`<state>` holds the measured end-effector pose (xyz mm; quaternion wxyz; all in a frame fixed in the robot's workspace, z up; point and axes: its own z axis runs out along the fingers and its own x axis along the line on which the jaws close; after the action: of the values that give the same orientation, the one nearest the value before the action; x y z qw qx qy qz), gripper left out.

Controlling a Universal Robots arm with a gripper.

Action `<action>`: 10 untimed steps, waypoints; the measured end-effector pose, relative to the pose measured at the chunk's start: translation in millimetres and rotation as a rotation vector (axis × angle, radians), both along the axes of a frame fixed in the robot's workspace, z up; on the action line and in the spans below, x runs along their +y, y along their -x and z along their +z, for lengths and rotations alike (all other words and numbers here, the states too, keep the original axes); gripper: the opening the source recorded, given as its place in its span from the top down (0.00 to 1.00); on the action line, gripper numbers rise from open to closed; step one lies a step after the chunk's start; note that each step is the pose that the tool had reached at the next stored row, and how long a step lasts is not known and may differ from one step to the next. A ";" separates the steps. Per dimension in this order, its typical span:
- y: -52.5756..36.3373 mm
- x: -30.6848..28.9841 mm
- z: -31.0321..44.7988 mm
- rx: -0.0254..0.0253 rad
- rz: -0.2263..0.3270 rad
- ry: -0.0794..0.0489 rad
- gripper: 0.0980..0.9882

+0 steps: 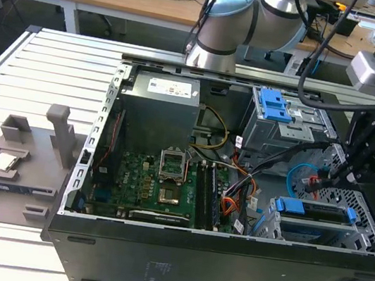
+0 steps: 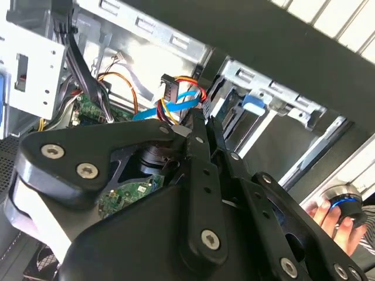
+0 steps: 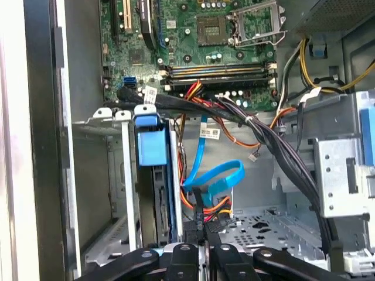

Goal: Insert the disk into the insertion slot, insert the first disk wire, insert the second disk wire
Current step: 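Insert the first disk wire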

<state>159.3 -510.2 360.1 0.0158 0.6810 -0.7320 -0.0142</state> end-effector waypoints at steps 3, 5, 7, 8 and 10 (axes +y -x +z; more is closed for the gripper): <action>-1.9 -3.2 0.0 0.0001 0.000 0.000 0.92; -2.0 -5.1 0.0 0.0001 0.000 0.000 0.92; -1.9 -6.8 -0.1 0.0001 0.000 0.000 0.92; -1.9 -7.9 -0.1 0.0001 0.000 0.000 0.92; -1.9 -10.5 -0.4 0.0001 0.000 0.000 0.92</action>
<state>161.2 -520.7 359.7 0.0158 0.6809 -0.7320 -0.0142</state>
